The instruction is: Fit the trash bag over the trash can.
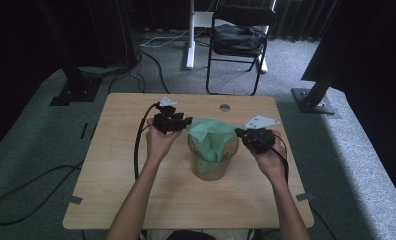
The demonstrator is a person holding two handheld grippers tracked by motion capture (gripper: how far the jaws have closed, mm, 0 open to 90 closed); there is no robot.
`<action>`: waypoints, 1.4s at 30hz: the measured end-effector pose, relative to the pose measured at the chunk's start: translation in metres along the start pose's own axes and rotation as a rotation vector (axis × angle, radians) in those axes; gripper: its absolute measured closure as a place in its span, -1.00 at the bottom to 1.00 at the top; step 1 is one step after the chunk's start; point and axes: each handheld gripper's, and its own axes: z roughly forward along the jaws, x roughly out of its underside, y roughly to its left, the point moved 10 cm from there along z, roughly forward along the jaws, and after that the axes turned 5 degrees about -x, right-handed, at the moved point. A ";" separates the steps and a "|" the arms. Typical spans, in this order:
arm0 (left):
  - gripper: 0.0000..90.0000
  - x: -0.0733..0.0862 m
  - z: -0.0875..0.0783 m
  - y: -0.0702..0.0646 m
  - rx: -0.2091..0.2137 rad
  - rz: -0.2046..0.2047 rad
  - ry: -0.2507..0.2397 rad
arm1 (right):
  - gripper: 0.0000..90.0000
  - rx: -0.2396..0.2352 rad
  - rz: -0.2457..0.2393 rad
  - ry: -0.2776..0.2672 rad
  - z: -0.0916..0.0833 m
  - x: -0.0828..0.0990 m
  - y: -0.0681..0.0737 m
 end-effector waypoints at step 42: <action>1.00 0.047 -0.053 0.000 -0.014 0.054 -0.011 | 1.00 0.031 0.048 0.015 -0.034 0.035 -0.015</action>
